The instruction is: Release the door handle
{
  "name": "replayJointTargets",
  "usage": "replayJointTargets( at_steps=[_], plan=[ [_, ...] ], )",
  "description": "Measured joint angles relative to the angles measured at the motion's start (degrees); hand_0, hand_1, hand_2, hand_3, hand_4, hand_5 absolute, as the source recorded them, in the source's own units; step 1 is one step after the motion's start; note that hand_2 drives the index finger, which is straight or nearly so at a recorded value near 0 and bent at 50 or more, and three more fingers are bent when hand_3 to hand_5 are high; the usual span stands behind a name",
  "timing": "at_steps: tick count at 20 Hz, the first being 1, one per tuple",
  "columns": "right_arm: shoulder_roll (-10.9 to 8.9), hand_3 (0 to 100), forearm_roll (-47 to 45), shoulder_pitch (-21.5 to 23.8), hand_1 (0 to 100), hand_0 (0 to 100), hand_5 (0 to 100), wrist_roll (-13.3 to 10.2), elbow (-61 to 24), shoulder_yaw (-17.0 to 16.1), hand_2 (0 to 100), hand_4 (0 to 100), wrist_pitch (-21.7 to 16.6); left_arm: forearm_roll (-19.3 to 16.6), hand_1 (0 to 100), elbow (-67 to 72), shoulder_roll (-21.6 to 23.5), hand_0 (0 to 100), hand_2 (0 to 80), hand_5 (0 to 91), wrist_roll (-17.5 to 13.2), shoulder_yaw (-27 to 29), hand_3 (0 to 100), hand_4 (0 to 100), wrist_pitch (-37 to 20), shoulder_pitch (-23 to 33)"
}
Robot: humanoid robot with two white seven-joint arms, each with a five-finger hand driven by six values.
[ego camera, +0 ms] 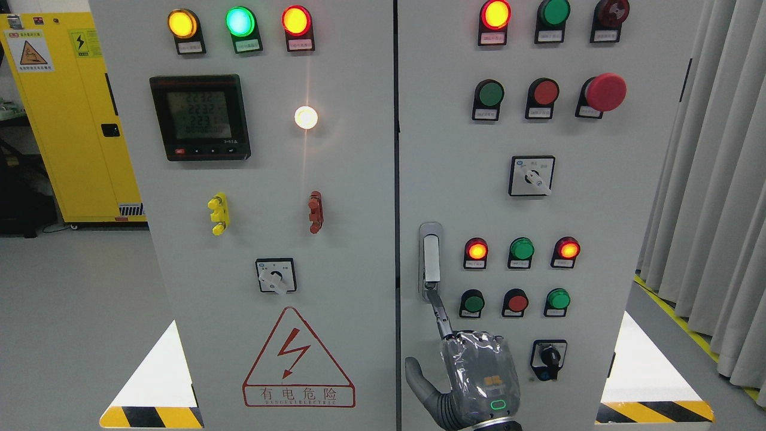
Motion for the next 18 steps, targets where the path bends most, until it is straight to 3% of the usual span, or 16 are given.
replayJointTargets(
  at_steps=[18],
  plan=[
    [-0.02,100,0.0,0.2,38,42,100,-1.0,-1.8,0.2,2,100,-0.1,0.0,56,0.0,0.0,12,0.0,0.0,0.0,0.0,0,0,0.0,0.0]
  ],
)
